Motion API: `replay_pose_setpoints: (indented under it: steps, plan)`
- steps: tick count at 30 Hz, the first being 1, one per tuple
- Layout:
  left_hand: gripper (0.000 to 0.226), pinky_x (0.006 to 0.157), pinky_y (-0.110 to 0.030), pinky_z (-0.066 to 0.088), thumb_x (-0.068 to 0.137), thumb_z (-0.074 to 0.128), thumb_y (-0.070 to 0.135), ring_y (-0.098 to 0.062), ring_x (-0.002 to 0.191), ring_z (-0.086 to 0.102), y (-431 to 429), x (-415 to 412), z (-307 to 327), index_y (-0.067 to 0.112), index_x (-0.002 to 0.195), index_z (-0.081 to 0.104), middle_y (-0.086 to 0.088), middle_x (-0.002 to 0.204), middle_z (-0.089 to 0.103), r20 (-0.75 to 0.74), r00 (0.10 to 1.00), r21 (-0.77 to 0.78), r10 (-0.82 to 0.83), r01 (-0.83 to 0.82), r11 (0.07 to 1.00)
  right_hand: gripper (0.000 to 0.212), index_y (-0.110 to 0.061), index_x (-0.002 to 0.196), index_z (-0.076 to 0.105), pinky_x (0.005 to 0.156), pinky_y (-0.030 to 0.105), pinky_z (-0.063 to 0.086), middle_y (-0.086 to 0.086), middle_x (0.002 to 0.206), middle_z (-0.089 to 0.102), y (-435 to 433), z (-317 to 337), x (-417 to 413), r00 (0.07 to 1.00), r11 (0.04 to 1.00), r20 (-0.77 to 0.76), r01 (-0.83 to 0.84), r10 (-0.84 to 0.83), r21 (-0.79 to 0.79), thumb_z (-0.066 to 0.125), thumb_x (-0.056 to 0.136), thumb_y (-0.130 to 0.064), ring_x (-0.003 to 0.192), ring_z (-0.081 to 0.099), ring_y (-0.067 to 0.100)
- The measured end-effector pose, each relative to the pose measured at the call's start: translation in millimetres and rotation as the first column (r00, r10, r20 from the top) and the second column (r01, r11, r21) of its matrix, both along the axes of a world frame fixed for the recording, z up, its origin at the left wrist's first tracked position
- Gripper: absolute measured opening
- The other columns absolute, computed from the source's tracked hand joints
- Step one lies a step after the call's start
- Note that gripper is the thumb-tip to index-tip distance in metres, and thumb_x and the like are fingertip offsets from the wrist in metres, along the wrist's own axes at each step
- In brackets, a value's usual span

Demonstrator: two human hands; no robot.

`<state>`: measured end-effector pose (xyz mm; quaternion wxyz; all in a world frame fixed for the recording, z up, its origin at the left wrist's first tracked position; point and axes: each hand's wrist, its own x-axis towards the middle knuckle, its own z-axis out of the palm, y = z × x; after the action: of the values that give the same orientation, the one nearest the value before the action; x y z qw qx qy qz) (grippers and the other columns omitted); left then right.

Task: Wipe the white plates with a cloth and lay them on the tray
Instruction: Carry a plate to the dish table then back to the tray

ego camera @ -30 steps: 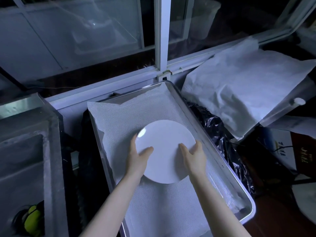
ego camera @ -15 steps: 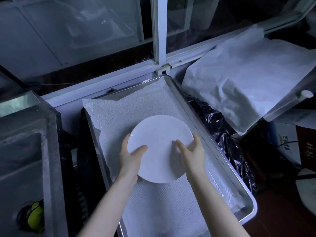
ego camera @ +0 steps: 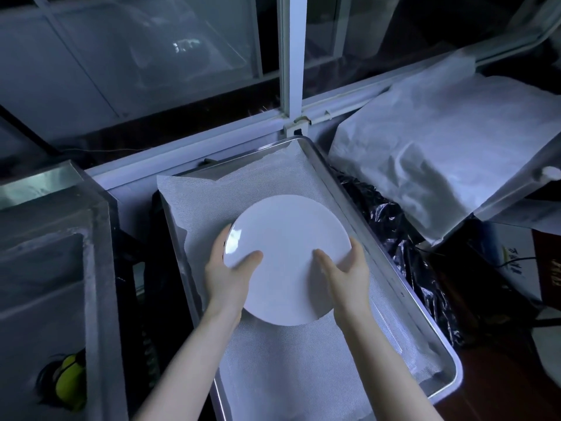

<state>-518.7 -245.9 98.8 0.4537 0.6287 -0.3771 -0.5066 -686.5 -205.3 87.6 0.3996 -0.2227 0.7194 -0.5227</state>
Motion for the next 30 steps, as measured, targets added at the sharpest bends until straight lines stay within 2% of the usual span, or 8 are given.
replay_pose_setpoints:
  steps: [5,7,10,15,19,22,26,30]
  plan:
    - [0.076,0.069,-0.010,0.053,0.074,0.080,-0.002,0.008,0.100,0.065,3.8,15.4,23.2,0.037,0.134,0.055,0.028,0.117,0.066,-0.083,0.996,-0.029,-0.019,0.017,0.999,0.053,-0.025,0.131,0.053,0.095,0.047,0.054,-0.003,0.121,0.066,9.1,16.9,3.6,0.994,0.998,0.102,0.030,-0.024,-0.055,0.077,0.083,-0.020,0.109,0.064,0.021]
    - [0.073,0.072,-0.019,0.057,0.075,0.078,-0.004,-0.006,0.103,0.069,8.2,19.3,32.4,0.029,0.136,0.056,0.012,0.121,0.069,-0.162,0.986,-0.019,-0.040,0.037,0.999,0.055,-0.024,0.132,0.053,0.082,0.036,0.057,-0.004,0.120,0.066,18.5,23.2,8.4,0.991,0.994,0.126,0.064,-0.052,-0.092,0.077,0.083,-0.019,0.107,0.065,0.018]
    - [0.064,0.066,-0.022,0.058,0.077,0.074,-0.006,-0.009,0.096,0.071,18.4,21.4,44.3,0.029,0.130,0.061,0.012,0.112,0.073,-0.176,0.977,-0.056,-0.122,0.114,0.992,0.049,-0.029,0.125,0.055,0.064,0.019,0.050,-0.008,0.117,0.067,37.4,33.2,16.8,0.987,0.984,0.122,0.122,-0.106,-0.133,0.077,0.083,-0.018,0.102,0.066,0.012]
    - [0.057,0.064,-0.023,0.057,0.080,0.073,-0.002,-0.010,0.094,0.071,46.7,27.3,55.4,0.035,0.120,0.061,0.012,0.109,0.073,-0.196,0.944,-0.088,-0.267,0.254,0.963,0.044,-0.030,0.119,0.059,0.077,0.029,0.050,-0.010,0.111,0.068,83.8,48.9,31.8,0.976,0.963,0.047,0.216,-0.211,-0.163,0.077,0.081,-0.017,0.102,0.065,0.011]
    - [0.056,0.066,-0.021,0.057,0.079,0.077,0.004,-0.006,0.095,0.070,86.1,34.2,57.3,0.039,0.118,0.058,0.016,0.110,0.071,-0.192,0.898,-0.121,-0.395,0.378,0.918,0.044,-0.034,0.118,0.061,0.073,0.021,0.047,-0.016,0.108,0.068,145.5,60.1,50.2,0.949,0.933,-0.024,0.304,-0.314,-0.195,0.076,0.079,-0.021,0.099,0.064,0.003]
    - [0.058,0.064,-0.014,0.054,0.078,0.078,0.009,0.002,0.095,0.067,120.8,39.8,58.6,0.040,0.122,0.056,0.020,0.111,0.069,-0.171,0.840,-0.160,-0.516,0.493,0.855,0.043,-0.034,0.116,0.060,0.072,0.015,0.045,-0.023,0.105,0.065,199.9,69.1,66.4,0.900,0.897,-0.111,0.395,-0.421,-0.200,0.076,0.079,-0.018,0.098,0.061,-0.004]
    - [0.072,0.064,0.000,0.046,0.081,0.076,0.007,0.028,0.095,0.052,173.0,41.3,63.2,0.042,0.136,0.045,0.044,0.112,0.052,-0.169,0.712,-0.239,-0.682,0.642,0.729,0.043,-0.032,0.119,0.060,0.088,0.035,0.050,-0.017,0.111,0.065,276.2,80.1,88.7,0.830,0.842,-0.156,0.511,-0.536,-0.176,0.075,0.081,-0.018,0.106,0.061,0.009]
    - [0.067,0.077,-0.022,0.058,0.082,0.075,0.009,0.004,0.104,0.063,232.9,35.2,73.4,0.046,0.132,0.051,0.026,0.118,0.062,-0.162,0.554,-0.245,-0.817,0.779,0.577,0.040,-0.032,0.116,0.061,0.083,0.030,0.050,-0.016,0.112,0.065,357.5,94.3,111.1,0.729,0.740,-0.148,0.635,-0.669,-0.220,0.073,0.082,-0.016,0.104,0.062,0.005]
